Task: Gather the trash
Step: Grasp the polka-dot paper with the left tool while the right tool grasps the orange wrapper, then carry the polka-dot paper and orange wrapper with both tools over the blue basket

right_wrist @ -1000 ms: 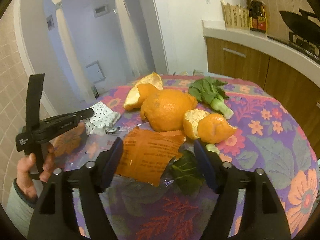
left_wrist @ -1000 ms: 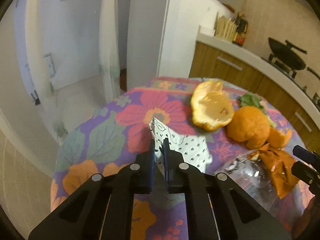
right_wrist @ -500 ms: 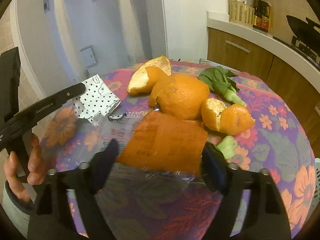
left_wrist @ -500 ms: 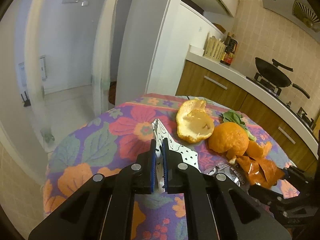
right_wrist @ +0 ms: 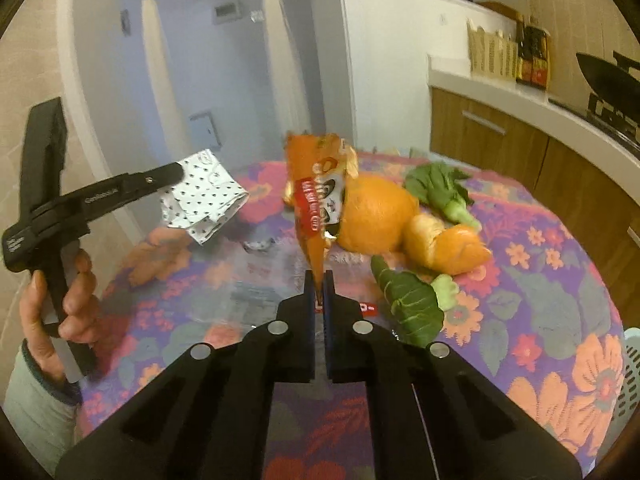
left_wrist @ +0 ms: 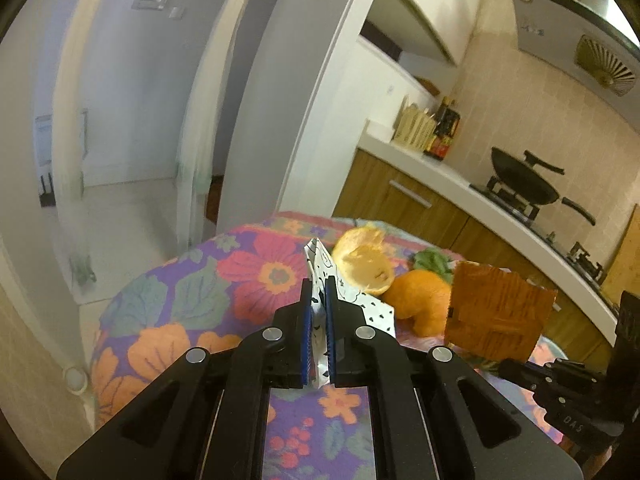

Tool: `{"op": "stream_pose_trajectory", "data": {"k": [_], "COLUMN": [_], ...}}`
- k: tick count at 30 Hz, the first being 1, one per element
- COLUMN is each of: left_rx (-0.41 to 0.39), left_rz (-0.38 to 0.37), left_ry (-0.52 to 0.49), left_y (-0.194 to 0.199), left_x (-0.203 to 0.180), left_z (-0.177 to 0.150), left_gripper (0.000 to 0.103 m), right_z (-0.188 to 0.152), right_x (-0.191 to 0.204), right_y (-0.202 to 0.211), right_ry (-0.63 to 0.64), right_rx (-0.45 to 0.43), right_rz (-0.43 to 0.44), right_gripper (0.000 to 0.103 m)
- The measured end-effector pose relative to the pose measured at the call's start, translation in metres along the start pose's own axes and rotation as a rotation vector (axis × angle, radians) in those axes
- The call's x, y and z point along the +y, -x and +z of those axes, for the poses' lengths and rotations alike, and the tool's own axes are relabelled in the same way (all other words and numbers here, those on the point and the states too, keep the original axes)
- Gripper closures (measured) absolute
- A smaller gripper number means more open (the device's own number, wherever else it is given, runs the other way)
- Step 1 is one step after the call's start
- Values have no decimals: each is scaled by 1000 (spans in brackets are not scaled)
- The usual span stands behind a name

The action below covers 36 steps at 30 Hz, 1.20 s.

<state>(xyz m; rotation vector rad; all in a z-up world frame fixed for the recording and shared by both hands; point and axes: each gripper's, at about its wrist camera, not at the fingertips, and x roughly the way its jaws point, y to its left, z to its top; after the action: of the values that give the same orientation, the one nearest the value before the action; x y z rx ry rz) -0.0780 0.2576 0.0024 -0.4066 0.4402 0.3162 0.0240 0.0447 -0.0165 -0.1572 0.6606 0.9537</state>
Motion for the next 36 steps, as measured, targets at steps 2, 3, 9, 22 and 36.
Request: {"op": "stream_pose_trajectory", "data": {"k": [2,3,9,22,36], "left_rx": [-16,-24,-66,-59,160], "left_rz": [-8,-12,-45,-257,-503], "left_ry": [-9,-13,-48,-205,-477], "left_y": [8,12,36,44,-19], "left_x": [-7,-10,-34,-164,-360], "left_z": [3,4,13,17,-45], "left_gripper": [99,99,99,99,99], "right_z": [1,1,-2,-35,-124], "right_x": [1,2,-3,-80,-224], "right_y": [11,16,48,146,223], "right_ry": [10,14,3,-93,-366], "right_rx": [-21,-29,-79,-189,-176], "right_rz": [7,9,12,-149,-404], "right_gripper": [102,102,102,102,102]}}
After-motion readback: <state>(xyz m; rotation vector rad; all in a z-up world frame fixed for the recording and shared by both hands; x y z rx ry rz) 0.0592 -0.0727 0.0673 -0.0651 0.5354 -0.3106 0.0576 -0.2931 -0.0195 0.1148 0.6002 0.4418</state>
